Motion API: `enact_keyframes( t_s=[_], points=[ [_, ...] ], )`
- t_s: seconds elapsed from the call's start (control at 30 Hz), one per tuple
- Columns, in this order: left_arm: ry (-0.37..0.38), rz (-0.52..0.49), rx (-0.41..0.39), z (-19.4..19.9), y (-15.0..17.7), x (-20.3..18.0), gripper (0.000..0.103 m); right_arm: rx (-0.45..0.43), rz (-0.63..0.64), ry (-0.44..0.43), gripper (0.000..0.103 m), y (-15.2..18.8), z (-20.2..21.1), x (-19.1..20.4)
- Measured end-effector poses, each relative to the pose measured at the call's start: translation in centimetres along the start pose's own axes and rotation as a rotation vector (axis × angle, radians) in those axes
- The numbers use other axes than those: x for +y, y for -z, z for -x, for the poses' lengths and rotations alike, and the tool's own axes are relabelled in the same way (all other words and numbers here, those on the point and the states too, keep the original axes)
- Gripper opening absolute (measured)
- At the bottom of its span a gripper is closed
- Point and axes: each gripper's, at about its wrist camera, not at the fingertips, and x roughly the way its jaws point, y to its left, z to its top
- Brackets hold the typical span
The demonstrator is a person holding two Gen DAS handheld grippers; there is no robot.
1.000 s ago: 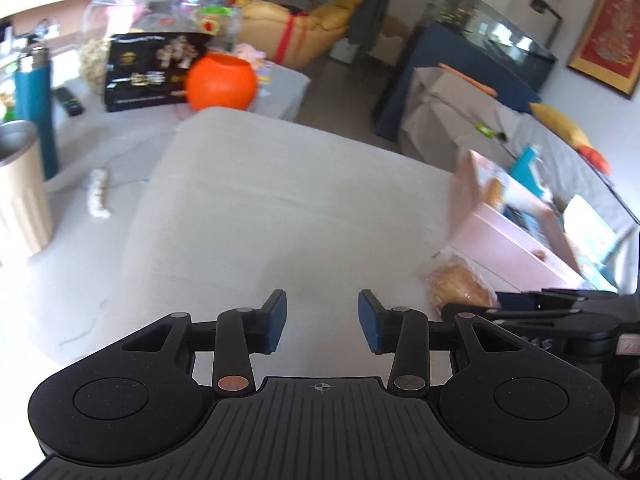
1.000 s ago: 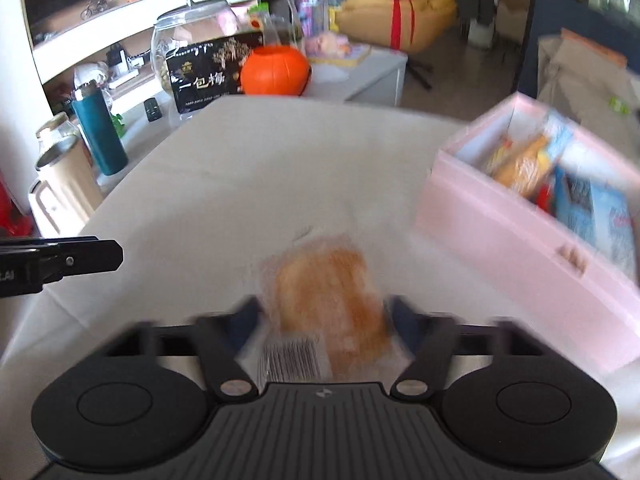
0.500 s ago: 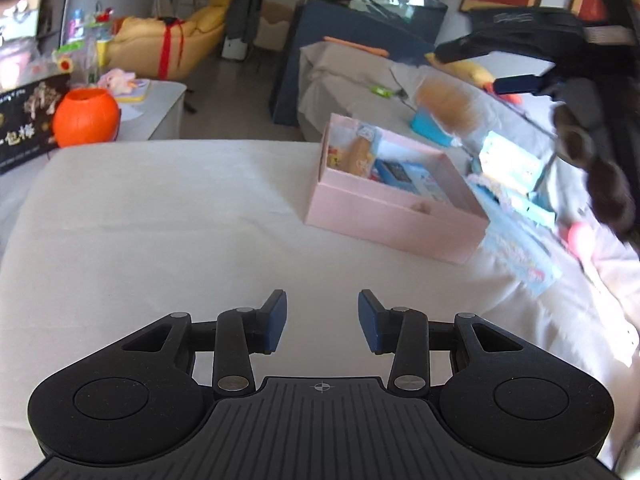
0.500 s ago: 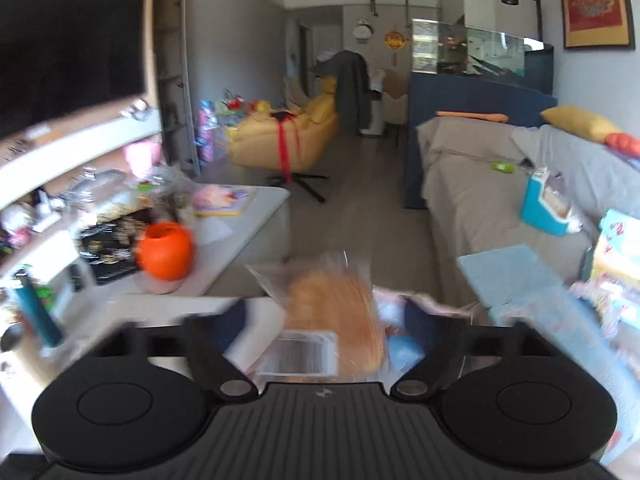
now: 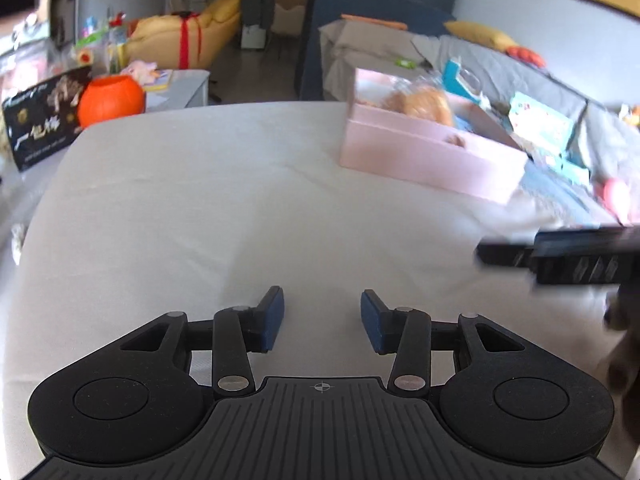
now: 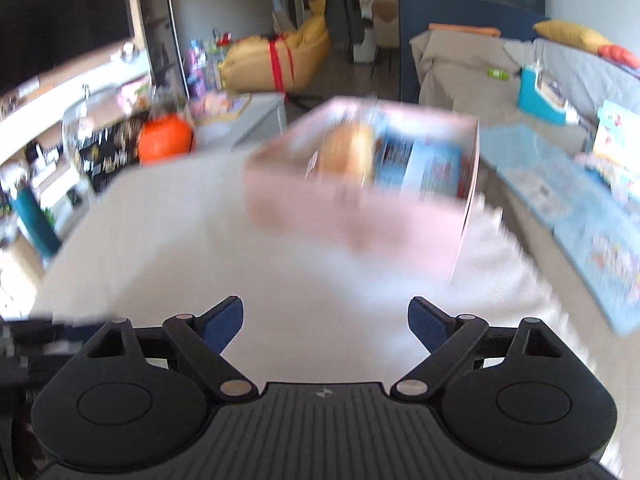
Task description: Organize snacks
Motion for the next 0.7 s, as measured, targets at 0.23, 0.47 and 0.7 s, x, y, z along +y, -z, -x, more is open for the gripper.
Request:
enact_keyframes(
  t_s=[0.23,0.47,0.7],
  points=[
    [-0.033,-0.029,-0.028,-0.1,1.0,-2.4,0.062,0.01,0.023,0.095,0.094,5.0,-0.5,1.2],
    [-0.089,-0.061,-0.081,0.4,2.4,-3.5,0.062,0.011,-0.003,0.108,0.103,5.3,-0.6,0.9],
    [-0.108,-0.081,-0.087,0.3,2.4,-4.0,0.063,-0.059,0.007,0.102,0.103,6.2,0.2,0.3]
  ],
)
